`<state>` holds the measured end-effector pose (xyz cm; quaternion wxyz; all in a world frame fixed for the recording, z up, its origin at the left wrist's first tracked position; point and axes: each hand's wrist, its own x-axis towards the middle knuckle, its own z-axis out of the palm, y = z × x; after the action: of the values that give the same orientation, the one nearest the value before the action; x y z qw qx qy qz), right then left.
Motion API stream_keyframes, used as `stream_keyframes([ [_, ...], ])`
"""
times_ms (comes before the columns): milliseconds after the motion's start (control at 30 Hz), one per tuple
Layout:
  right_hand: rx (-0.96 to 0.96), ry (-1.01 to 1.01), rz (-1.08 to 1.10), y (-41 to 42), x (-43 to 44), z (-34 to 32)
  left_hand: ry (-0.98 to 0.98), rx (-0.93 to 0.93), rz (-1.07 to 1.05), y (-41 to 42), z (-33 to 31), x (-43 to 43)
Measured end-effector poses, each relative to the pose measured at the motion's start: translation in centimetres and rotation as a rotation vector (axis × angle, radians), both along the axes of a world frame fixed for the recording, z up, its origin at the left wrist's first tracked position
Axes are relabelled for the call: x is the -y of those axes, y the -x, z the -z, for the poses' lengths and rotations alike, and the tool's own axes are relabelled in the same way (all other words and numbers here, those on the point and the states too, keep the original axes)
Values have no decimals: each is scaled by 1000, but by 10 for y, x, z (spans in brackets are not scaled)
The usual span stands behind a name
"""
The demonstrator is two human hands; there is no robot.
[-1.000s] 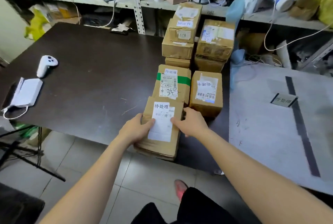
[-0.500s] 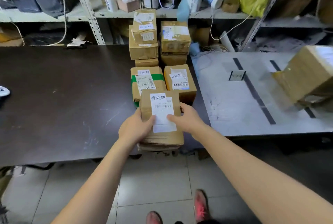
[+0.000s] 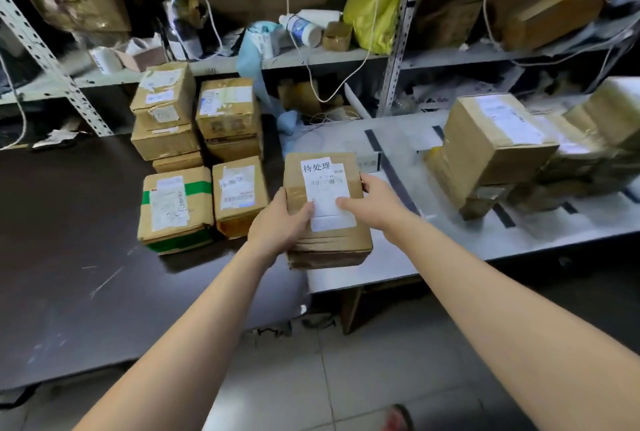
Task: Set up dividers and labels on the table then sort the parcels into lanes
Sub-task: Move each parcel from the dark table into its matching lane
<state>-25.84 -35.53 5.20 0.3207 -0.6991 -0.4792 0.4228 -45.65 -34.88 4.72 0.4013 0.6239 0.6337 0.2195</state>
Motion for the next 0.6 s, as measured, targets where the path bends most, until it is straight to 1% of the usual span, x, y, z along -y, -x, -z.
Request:
stream_keyframes([
  [133,44,-16,12,-74,-19,4,10,58,-36,-80,12,-15],
  [267,31,53,1,-121,-44,23,145,169,-94,-132,31,-33],
  [333,40,84,-5,-134,-57,36,207,207,-111,-146,46,-45],
  [500,98,161,-46,-149,-88,66,229,200,-116,-162,77,-83],
  [600,113,209,-34,-154,-103,79,263,205,-107,-167,94,-103],
])
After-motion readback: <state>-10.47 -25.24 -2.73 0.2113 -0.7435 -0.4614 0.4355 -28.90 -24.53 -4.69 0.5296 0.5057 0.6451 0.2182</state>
